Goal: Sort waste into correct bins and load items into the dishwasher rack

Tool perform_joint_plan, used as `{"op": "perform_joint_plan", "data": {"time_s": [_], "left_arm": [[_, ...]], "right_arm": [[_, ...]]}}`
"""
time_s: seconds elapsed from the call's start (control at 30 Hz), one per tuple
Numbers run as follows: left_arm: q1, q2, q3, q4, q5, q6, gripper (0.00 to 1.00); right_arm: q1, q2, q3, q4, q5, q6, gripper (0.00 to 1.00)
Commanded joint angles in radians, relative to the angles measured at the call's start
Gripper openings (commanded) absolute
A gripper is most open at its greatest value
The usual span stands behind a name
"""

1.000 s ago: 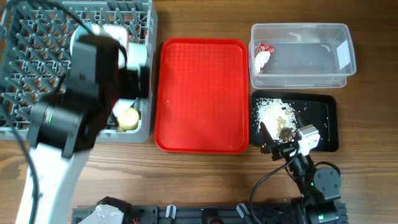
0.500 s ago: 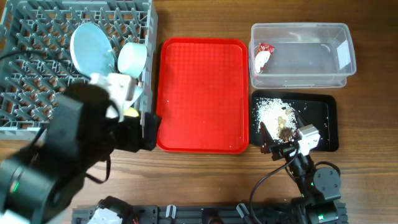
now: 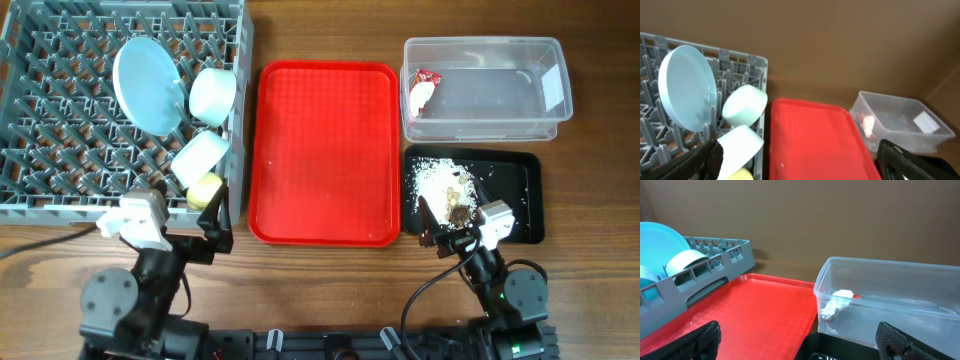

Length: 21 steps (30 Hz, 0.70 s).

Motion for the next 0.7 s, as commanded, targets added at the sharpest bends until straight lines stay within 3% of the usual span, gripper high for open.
{"op": "perform_joint_plan", "data": {"time_s": [0.0,0.17,0.33,0.67], "left_arm": [[0.024,-0.119,-0.152,0.096,0.013,-0.012,1.00],[0.061,-0.276,-0.415,0.346,0.012,-0.013,1.00],[0.059,-0.276,-0.607,0.569,0.014,-0.048,1.00],[0.043,-0.271,-0.603,0.407,0.009,-0.049,1.00]], "right_arm": [[-0.006,-0.008,-0.002,0.003,-0.012,-0.013,1.00],[-0.006,-0.008,-0.002,0.003,-0.012,-0.012,1.00],[-0.006,-0.008,-0.002,0.003,-0.012,-0.012,1.00],[-0.006,-0.008,-0.002,0.003,-0.012,-0.012,1.00]]}}
